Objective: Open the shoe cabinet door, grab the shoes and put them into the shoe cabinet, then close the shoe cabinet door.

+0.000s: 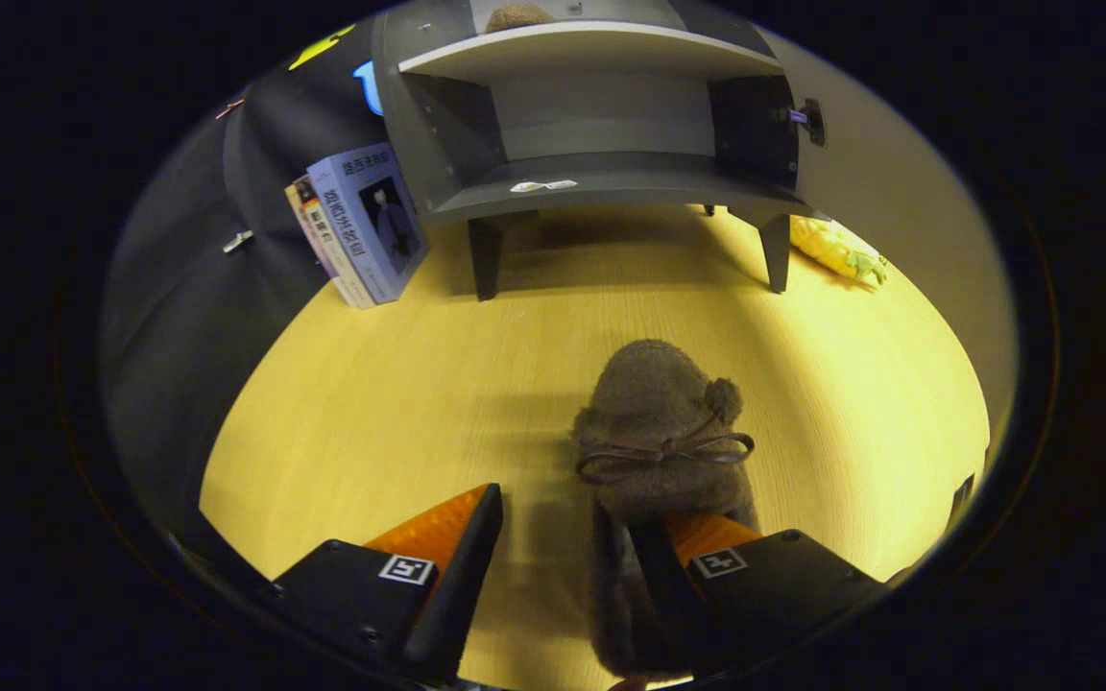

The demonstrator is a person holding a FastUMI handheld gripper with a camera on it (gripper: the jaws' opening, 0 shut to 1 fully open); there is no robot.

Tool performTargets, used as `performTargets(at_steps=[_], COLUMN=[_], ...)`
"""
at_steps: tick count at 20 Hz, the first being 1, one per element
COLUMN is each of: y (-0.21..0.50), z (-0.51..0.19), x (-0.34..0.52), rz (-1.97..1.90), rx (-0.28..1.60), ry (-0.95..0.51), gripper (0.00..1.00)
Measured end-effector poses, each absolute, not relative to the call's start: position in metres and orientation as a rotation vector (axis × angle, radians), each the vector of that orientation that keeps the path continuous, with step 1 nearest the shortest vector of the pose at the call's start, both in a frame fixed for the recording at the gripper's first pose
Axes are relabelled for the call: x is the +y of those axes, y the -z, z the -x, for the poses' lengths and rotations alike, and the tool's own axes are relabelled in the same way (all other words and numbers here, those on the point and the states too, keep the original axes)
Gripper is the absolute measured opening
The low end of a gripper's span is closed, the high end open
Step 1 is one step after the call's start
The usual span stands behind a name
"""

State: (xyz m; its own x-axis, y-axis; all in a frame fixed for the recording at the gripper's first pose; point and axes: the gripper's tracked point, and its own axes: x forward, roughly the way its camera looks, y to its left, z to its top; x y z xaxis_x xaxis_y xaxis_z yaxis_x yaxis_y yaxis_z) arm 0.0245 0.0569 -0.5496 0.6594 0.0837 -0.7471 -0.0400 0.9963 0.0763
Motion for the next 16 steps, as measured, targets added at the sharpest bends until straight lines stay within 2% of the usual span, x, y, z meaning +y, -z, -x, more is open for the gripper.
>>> performTargets(at_steps=[1,2,3,7,8,9,12,16], y=[0.548,0.552,0.554,0.546,0.540,0.539,0.504,0.421], z=[-0.036,-0.042,-0.048,-0.057,-0.051,-0.056,-0.055,-0.056], x=[0.057,0.055,0.051,0.044,0.044,0.044,0.041,0.037], rz=[-0.051,-0.038,-0.025,-0.014,-0.014,-0.017,-0.009,0.004], rx=[0.809,0.803,0.800,0.771,0.778,0.758,0.700,0.566], ry=[-0.055,-0.033,-0.019,-0.013,-0.029,-0.033,-0.043,-0.072], gripper=[0.80,0.70,0.66,0.15,0.15,0.06,0.06,0.06])
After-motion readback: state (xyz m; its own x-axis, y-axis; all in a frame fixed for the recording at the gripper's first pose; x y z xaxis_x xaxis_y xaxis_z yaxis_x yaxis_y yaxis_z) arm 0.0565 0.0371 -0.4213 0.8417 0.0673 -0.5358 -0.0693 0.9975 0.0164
